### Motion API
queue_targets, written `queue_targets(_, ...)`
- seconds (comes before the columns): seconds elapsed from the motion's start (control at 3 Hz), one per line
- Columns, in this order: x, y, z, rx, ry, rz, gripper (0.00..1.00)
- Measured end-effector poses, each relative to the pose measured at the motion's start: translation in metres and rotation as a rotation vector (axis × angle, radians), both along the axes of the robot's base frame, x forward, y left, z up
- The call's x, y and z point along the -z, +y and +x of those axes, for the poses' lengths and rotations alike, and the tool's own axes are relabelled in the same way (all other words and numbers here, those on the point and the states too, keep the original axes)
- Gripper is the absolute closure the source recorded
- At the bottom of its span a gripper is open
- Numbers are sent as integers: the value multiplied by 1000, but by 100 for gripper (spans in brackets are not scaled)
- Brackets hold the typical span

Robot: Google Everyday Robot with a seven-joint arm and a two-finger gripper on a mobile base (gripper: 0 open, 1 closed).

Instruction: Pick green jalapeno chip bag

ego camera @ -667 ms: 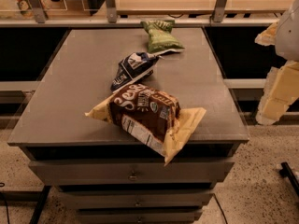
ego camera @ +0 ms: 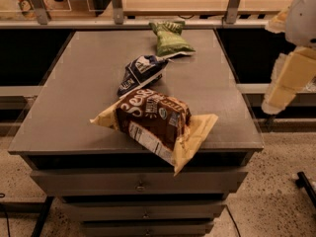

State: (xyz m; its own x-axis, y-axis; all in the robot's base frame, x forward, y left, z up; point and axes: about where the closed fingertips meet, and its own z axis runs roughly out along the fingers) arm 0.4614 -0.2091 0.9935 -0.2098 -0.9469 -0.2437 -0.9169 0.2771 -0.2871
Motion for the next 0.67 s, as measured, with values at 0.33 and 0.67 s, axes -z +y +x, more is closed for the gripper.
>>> queue_targets(0.33,-20,2,41,59,-36,18,0)
queue_targets(0.67,-36,11,87,145,-55,79,0)
